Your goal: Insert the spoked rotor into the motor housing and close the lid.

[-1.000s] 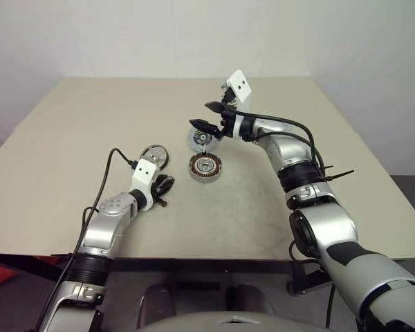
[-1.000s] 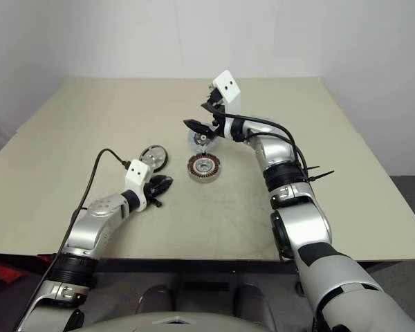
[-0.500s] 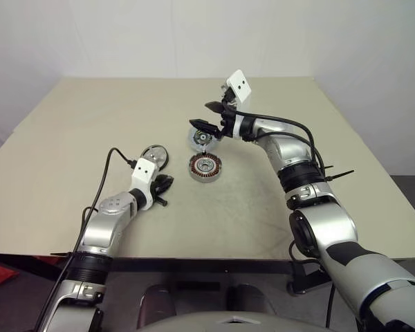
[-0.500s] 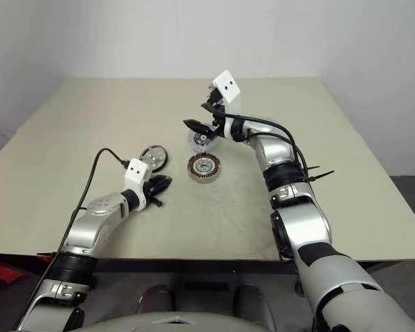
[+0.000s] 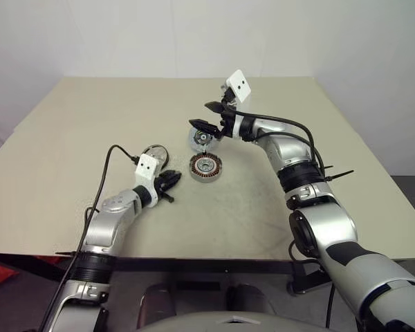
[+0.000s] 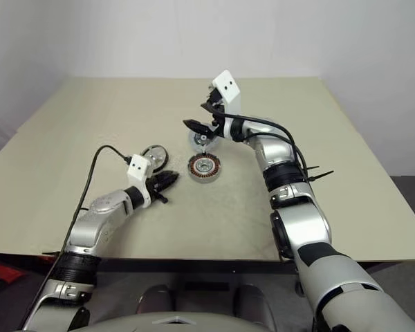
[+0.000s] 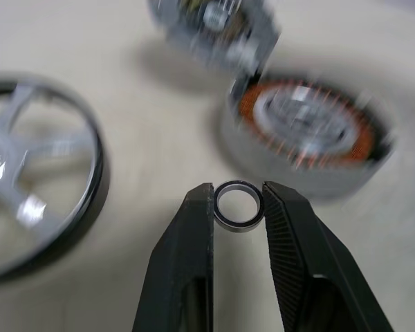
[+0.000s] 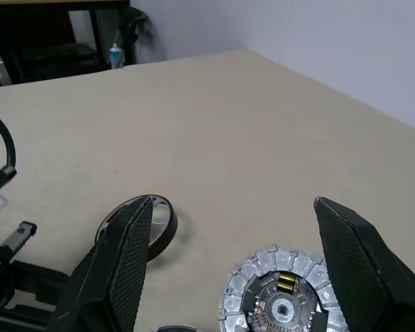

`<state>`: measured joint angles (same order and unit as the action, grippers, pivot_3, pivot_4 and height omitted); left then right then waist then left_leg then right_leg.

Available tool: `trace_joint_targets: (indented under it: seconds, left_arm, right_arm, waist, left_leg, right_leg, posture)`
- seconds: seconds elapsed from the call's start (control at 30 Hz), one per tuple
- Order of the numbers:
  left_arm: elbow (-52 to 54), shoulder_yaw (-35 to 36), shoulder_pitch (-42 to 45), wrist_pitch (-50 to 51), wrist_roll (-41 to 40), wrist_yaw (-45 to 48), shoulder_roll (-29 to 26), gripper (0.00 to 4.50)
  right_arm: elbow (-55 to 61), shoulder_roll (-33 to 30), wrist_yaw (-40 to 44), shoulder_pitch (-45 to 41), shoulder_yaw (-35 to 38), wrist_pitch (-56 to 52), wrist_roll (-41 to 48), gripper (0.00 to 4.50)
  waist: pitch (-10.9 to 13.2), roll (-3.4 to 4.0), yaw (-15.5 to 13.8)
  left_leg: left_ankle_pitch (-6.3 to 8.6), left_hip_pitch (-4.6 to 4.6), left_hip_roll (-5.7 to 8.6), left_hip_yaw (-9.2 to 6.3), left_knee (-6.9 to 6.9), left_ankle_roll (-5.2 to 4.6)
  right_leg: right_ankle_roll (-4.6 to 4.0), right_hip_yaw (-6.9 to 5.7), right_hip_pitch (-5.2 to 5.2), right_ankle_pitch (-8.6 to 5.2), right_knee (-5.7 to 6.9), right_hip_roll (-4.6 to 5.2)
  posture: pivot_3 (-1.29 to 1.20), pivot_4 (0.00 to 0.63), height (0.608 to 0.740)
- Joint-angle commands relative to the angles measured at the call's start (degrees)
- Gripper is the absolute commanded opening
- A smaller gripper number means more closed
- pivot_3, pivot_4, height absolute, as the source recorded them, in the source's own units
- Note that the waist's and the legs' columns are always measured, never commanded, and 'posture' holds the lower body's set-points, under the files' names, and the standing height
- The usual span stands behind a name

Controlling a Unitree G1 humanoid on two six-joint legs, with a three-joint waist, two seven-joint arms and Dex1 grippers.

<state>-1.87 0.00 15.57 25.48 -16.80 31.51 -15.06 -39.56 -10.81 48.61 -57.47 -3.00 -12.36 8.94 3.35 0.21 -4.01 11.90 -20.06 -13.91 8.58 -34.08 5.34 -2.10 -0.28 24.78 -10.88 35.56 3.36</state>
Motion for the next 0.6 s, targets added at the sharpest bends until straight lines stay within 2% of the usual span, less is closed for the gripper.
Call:
trace_joint_targets:
  seconds: [0.03, 0.2, 0.6]
  left_arm:
    - [2.02, 1.81, 1.89, -0.25, -1.38, -0.28, -0.25, 0.71]
    - [0.62, 1.98, 4.54, -0.12, -1.79, -0.73, -0.02, 0.71]
    - [-10.53, -2.56, 14.59, -1.49, 0.73, 4.22, -0.18, 0.71]
  right_arm:
    - [1.04, -0.02, -0.01, -1.84, 0.21, 1.45, 0.08, 4.18]
    - [1.04, -0.24, -0.31, -1.92, 0.43, 1.65, 0.1, 4.18]
    - [2.14, -1.14, -1.67, -1.51, 0.95, 1.93, 0.31, 4.18]
  waist:
    - [0.0, 0.0, 0.02]
    - [0.0, 0.0, 0.02]
    - [0.01, -0.02, 0.01]
  left_leg:
    - [0.0, 0.01, 0.0, 0.0, 0.0, 0.0]
    - [0.0, 0.0, 0.01, 0.0, 0.0, 0.0]
    - [-0.01, -0.02, 0.02, 0.0, -0.02, 0.0]
  right_leg:
    - [0.0, 0.0, 0.0, 0.0, 0.0, 0.0]
    - [0.0, 0.0, 0.0, 0.0, -0.01, 0.0]
    - [0.0, 0.01, 0.02, 0.0, -0.01, 0.0]
  posture:
    - [0.0, 0.0, 0.74]
    - [0.0, 0.0, 0.74]
    - [0.0, 0.0, 0.74]
